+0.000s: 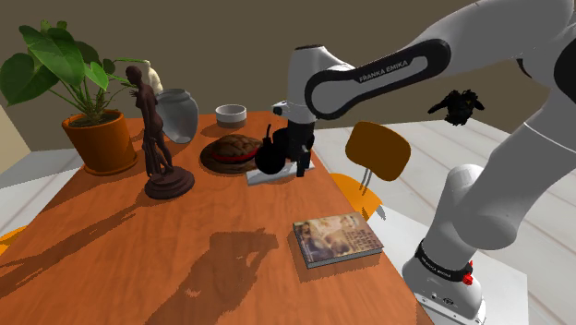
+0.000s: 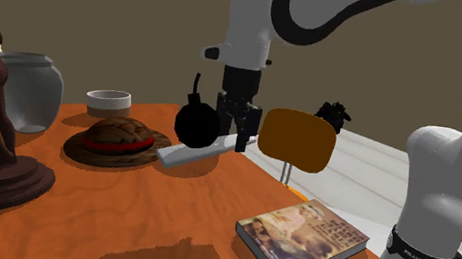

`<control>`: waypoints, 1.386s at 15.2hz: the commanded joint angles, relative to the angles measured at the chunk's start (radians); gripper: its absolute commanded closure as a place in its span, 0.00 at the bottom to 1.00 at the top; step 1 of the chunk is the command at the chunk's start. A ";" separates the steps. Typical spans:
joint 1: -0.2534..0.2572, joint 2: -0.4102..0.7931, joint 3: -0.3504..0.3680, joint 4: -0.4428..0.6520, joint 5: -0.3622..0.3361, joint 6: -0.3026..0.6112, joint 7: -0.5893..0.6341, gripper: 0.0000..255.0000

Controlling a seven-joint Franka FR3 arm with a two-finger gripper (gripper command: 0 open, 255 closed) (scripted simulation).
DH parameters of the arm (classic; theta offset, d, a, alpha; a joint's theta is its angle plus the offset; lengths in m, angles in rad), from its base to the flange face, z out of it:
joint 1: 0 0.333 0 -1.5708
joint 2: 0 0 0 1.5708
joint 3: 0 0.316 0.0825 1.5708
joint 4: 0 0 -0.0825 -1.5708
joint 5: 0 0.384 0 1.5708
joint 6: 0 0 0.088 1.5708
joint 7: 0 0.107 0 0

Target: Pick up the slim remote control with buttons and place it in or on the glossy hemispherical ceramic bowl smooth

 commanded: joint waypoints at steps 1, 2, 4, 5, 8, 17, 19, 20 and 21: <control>0.001 -0.008 0.001 0.021 0.000 -0.029 0.001 1.00; 0.000 -0.012 0.000 0.031 0.000 -0.042 0.001 1.00; 0.000 -0.018 0.000 0.052 0.000 -0.070 0.001 1.00; 0.000 -0.021 0.000 0.063 0.000 -0.084 0.001 1.00; -0.010 -0.014 -0.016 0.089 -0.005 -0.103 -0.022 1.00; -0.093 0.126 -0.151 0.233 -0.027 -0.107 -0.230 1.00; -0.111 0.167 -0.178 0.278 -0.024 -0.112 -0.276 1.00; -0.120 0.188 -0.191 0.302 -0.022 -0.114 -0.299 1.00; -0.129 0.211 -0.203 0.327 -0.019 -0.118 -0.322 1.00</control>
